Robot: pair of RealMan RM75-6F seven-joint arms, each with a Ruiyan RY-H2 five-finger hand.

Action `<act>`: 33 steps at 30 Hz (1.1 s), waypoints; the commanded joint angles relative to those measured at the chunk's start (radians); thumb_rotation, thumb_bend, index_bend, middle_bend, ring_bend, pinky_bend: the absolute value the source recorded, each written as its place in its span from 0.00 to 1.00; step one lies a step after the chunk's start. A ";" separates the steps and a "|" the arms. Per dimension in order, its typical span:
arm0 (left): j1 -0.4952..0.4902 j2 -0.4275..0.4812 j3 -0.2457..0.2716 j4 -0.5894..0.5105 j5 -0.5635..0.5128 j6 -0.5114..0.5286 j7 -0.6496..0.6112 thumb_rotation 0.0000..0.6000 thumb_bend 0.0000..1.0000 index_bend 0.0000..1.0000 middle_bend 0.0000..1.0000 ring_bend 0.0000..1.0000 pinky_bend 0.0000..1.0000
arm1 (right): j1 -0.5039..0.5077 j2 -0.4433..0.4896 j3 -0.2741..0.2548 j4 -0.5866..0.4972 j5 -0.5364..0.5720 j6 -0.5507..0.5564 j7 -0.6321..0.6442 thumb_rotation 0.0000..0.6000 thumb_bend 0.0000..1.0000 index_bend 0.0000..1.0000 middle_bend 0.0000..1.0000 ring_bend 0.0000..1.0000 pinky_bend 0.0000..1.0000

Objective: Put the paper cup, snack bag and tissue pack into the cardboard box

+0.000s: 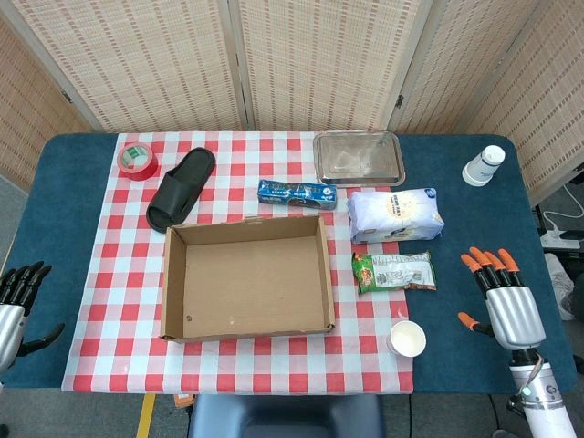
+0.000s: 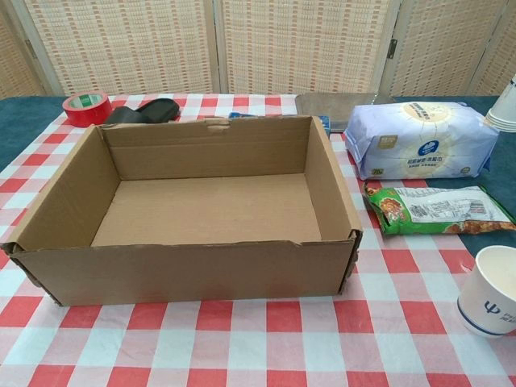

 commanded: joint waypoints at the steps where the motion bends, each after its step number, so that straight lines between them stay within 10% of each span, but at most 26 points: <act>1: -0.001 -0.002 0.000 -0.003 -0.001 -0.002 0.007 1.00 0.22 0.00 0.00 0.00 0.00 | 0.000 0.003 0.000 0.002 0.001 -0.002 0.003 1.00 0.00 0.15 0.07 0.00 0.00; 19: -0.006 -0.002 -0.007 0.003 -0.016 -0.016 0.004 1.00 0.23 0.00 0.00 0.00 0.00 | 0.022 0.040 0.020 -0.069 -0.003 -0.012 0.002 1.00 0.00 0.15 0.07 0.00 0.00; 33: 0.000 0.003 -0.006 -0.012 -0.010 -0.004 0.013 1.00 0.23 0.00 0.00 0.00 0.00 | 0.065 0.225 -0.047 -0.433 0.003 -0.186 -0.088 1.00 0.00 0.14 0.07 0.00 0.06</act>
